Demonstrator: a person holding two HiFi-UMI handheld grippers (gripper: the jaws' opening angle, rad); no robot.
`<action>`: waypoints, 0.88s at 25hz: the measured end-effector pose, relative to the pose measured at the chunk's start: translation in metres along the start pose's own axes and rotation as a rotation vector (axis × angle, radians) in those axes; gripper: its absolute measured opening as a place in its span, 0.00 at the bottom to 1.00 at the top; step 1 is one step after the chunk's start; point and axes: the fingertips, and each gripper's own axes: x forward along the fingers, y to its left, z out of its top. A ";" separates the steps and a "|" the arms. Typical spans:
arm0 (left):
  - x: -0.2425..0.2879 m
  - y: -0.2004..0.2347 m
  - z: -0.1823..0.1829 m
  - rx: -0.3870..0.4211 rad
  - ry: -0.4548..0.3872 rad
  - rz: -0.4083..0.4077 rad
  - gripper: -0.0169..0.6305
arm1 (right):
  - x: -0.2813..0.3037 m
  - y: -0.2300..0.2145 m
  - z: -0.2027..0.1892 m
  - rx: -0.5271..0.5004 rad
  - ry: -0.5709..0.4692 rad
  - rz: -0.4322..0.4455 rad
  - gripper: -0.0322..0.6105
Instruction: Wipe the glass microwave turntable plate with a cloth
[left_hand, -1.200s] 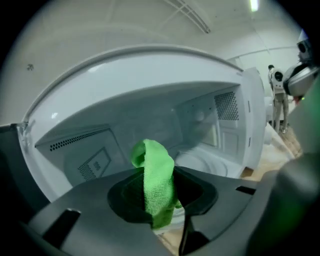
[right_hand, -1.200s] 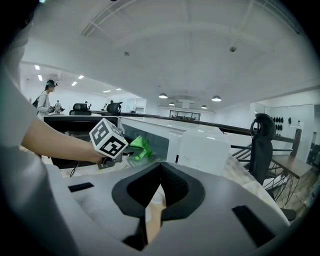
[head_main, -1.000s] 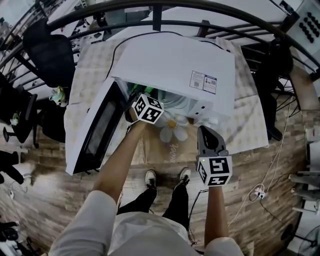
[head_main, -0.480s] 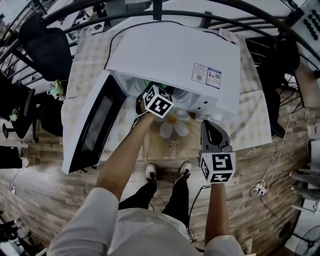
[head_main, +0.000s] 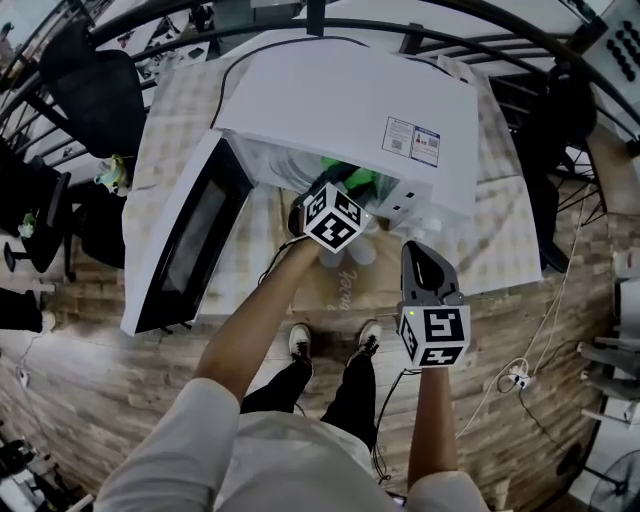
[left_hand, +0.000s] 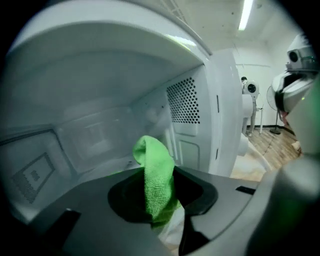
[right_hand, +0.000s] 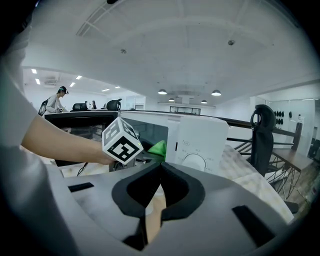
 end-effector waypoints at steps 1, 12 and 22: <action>-0.005 0.012 0.000 -0.001 -0.012 0.042 0.23 | -0.001 0.000 -0.001 0.001 0.000 -0.001 0.07; -0.039 0.103 -0.070 -0.026 0.200 0.187 0.23 | 0.002 0.010 -0.010 0.019 0.004 0.016 0.07; -0.019 0.010 -0.036 -0.131 0.136 -0.089 0.22 | 0.009 0.007 -0.010 0.046 -0.001 0.015 0.07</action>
